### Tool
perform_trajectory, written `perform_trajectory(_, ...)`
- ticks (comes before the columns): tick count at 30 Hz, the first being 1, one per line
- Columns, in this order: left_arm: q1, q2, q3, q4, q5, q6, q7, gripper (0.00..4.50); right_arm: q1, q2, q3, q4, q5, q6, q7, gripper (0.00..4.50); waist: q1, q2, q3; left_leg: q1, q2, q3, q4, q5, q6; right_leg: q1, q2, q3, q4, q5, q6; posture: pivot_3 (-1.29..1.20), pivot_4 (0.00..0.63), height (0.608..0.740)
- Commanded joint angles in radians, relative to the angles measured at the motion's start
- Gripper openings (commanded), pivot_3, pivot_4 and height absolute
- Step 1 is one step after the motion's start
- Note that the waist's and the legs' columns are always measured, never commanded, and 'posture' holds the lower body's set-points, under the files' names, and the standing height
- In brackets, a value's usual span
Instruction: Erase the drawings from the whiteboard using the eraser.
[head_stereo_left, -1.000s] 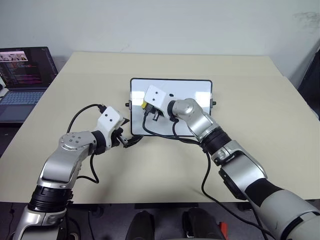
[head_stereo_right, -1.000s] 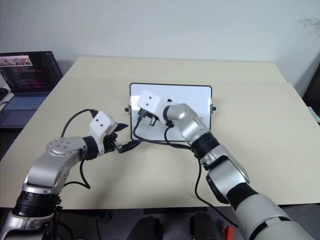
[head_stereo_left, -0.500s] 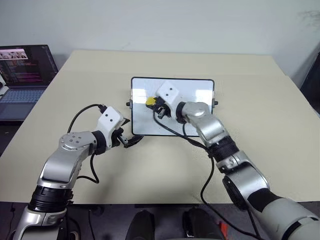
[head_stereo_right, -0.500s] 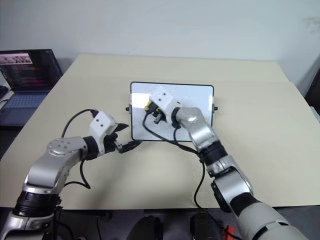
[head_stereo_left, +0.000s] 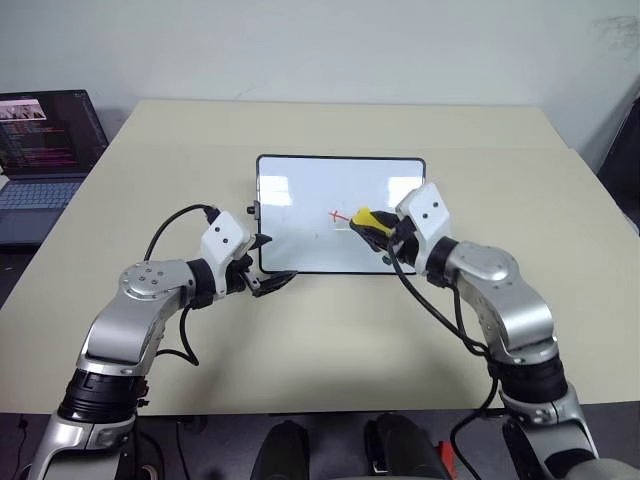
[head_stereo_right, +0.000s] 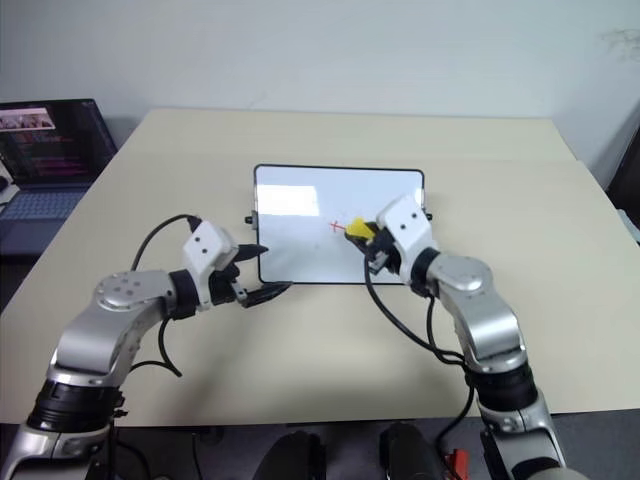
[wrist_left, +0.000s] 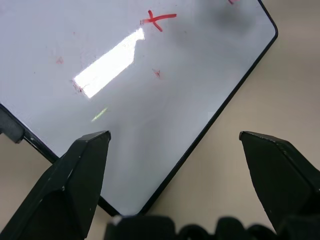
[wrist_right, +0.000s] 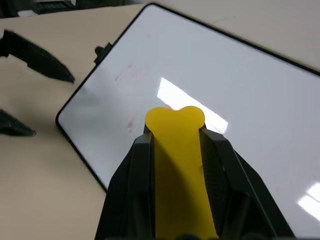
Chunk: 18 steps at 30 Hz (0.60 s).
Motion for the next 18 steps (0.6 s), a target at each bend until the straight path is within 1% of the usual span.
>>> perform_trajectory(1, -0.026, 0.0, -0.002, 0.003, 0.002, -0.027, -0.013, 4.5, 0.045, -0.022, 0.032, -0.069, -0.009, -0.02, -0.02, 0.96, -0.001, 0.0, 0.0, 0.0, 0.0, 0.0, 0.0, 0.0, 0.0, 0.0, 0.0, 0.0, 0.0, 0.0, 0.0, 0.0, 0.15, 0.74)
perform_trajectory(5, -0.038, -0.004, -0.009, 0.018, 0.006, -0.035, -0.017, 4.5, 0.074, -0.034, 0.061, -0.084, -0.022, -0.02, -0.047, 0.96, -0.002, 0.0, 0.0, 0.0, 0.0, 0.001, 0.0, 0.0, 0.0, 0.0, 0.001, 0.002, 0.0, 0.0, 0.0, 0.0, 0.15, 0.74)
perform_trajectory(10, -0.042, -0.007, -0.01, 0.023, 0.003, -0.037, -0.019, 4.5, 0.086, -0.045, 0.092, -0.078, -0.066, -0.068, -0.095, 0.96, -0.001, 0.0, 0.0, 0.0, 0.0, 0.001, 0.0, 0.0, 0.0, 0.0, 0.003, 0.002, 0.0, 0.0, 0.0, 0.0, 0.15, 0.74)
perform_trajectory(15, -0.045, -0.013, -0.011, 0.028, 0.003, -0.039, -0.015, 4.5, 0.055, -0.025, 0.107, -0.055, -0.075, -0.085, -0.119, 0.96, -0.001, 0.0, 0.0, 0.0, 0.0, 0.001, 0.001, 0.0, 0.0, 0.0, 0.003, 0.002, 0.0, 0.0, 0.0, 0.0, 0.15, 0.74)
perform_trajectory(18, -0.052, -0.015, -0.01, 0.033, 0.003, -0.038, -0.016, 4.5, 0.001, 0.0, 0.119, -0.028, -0.073, -0.084, -0.127, 0.96, -0.002, 0.0, 0.0, 0.0, 0.0, 0.001, 0.001, 0.0, 0.0, 0.0, 0.004, 0.002, 0.0, 0.0, 0.0, 0.0, 0.15, 0.74)
